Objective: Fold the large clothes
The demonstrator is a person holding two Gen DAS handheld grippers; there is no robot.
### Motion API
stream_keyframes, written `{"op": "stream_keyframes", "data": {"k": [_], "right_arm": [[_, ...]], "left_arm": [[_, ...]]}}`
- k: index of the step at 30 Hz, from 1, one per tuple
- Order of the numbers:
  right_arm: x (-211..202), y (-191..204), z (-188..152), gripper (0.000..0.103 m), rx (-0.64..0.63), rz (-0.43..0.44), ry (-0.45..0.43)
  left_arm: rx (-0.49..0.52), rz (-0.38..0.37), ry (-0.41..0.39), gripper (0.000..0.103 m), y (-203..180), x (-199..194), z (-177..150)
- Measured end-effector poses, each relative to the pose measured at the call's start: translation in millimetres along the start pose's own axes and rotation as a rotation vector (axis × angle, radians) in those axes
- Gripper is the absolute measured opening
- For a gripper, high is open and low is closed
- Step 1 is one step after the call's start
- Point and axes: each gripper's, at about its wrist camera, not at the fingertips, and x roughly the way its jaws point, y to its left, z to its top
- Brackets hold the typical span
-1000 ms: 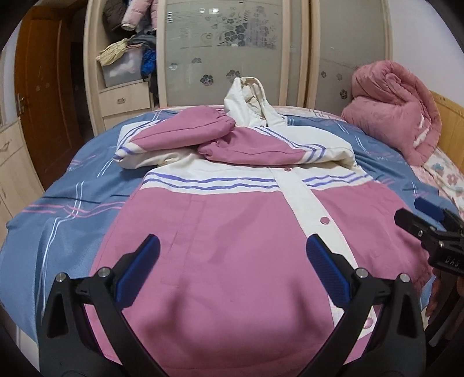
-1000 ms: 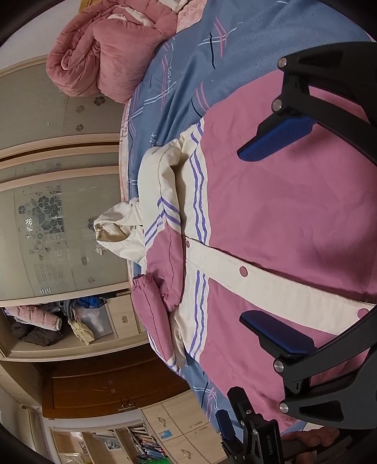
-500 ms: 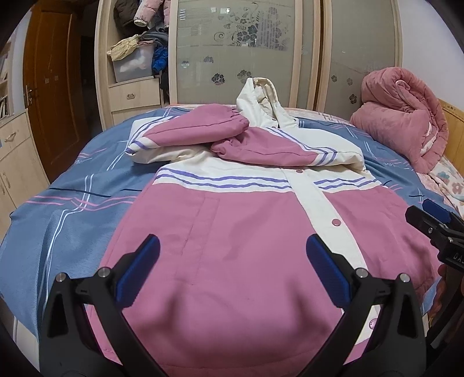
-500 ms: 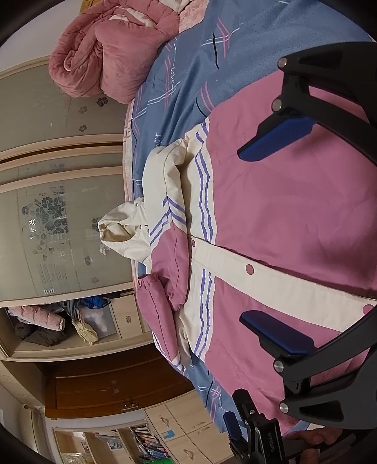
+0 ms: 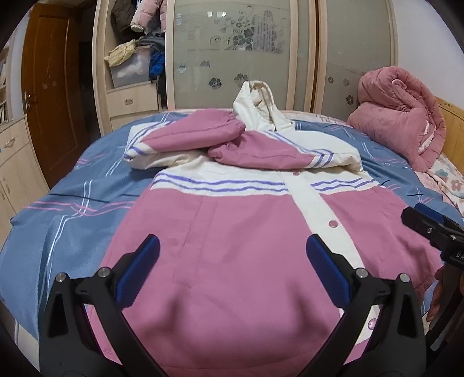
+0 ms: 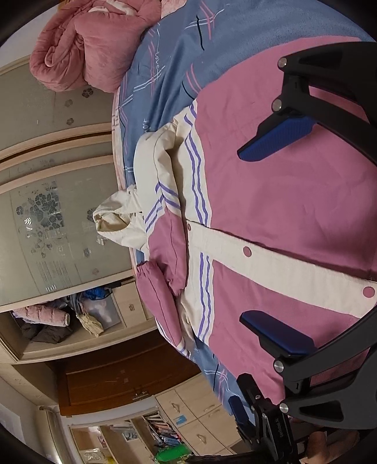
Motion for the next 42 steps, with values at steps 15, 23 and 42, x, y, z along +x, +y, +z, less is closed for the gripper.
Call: {"op": "stream_keyframes", "data": {"k": [15, 23, 42], "right_arm": [[110, 26, 106, 0.092, 0.382, 0.378, 0.118], [250, 57, 149, 0.081, 0.524, 0.401, 0.269], [360, 62, 175, 0.012, 0.509, 0.136, 0.263]], "left_arm": [[-0.145, -0.142, -0.088, 0.101, 39, -6, 25], [-0.222, -0.168, -0.166, 0.101, 80, -20, 48], [-0.294, -0.159, -0.182, 0.101, 129, -21, 52]]}}
